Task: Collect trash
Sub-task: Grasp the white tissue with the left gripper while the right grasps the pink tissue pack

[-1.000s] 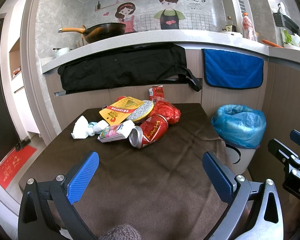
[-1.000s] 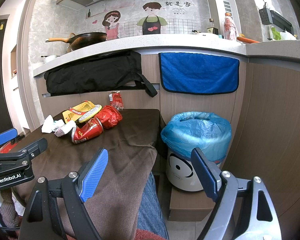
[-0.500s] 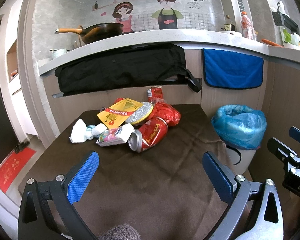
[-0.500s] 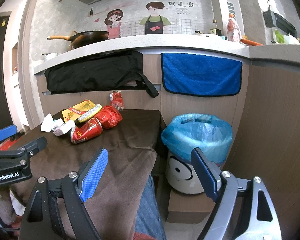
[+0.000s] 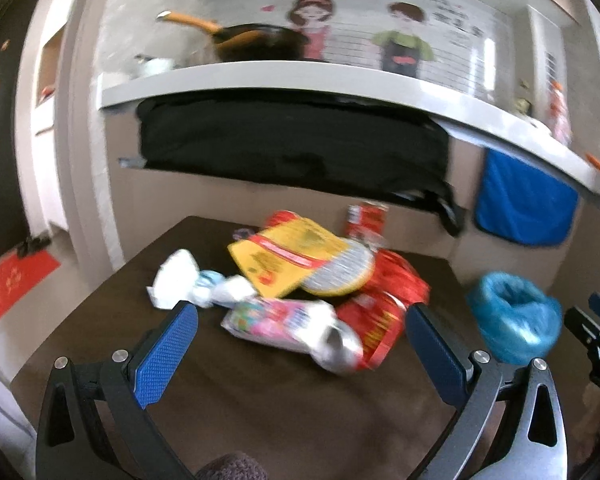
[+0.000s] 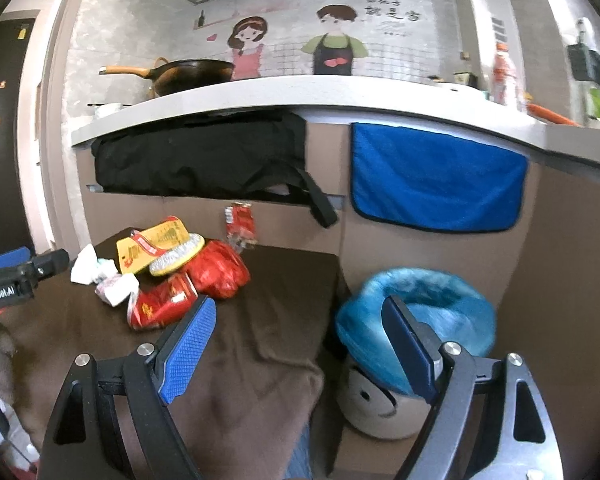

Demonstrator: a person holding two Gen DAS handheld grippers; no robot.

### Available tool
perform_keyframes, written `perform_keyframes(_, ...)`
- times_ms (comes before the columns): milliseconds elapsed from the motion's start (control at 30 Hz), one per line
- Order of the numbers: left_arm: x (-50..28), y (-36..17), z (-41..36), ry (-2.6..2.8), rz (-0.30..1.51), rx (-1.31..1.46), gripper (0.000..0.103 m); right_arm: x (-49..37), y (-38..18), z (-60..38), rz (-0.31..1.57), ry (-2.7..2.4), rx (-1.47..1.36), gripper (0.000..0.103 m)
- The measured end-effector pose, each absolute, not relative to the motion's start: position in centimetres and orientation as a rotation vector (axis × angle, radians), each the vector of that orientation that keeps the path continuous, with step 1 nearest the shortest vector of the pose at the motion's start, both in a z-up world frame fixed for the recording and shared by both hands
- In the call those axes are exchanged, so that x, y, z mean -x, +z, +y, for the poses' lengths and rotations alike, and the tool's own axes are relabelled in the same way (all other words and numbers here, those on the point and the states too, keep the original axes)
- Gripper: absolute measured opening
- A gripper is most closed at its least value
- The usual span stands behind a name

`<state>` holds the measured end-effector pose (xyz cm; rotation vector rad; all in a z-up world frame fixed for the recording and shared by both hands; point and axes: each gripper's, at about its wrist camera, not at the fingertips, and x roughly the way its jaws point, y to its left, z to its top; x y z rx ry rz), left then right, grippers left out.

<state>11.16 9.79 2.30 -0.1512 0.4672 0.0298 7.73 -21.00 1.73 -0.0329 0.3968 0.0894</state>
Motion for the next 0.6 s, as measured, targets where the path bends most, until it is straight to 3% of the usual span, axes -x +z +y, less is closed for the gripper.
perform_keyframes(333,-17.0,-1.9,22.0,0.187,0.611,0.257,0.102,-16.8,1.3,-16.9,0.422,0.172,0.064,0.083)
perform_keyframes(433,-19.4,-3.9,23.7,0.182,0.673,0.297,0.091,-19.0,1.0,-15.4,0.437,0.191,0.088,0.083)
perform_keyframes(600,-23.4,-6.2,23.9,0.134,0.744,0.309,0.089,-21.9,0.0,-13.5,0.472,0.229,0.118,0.083)
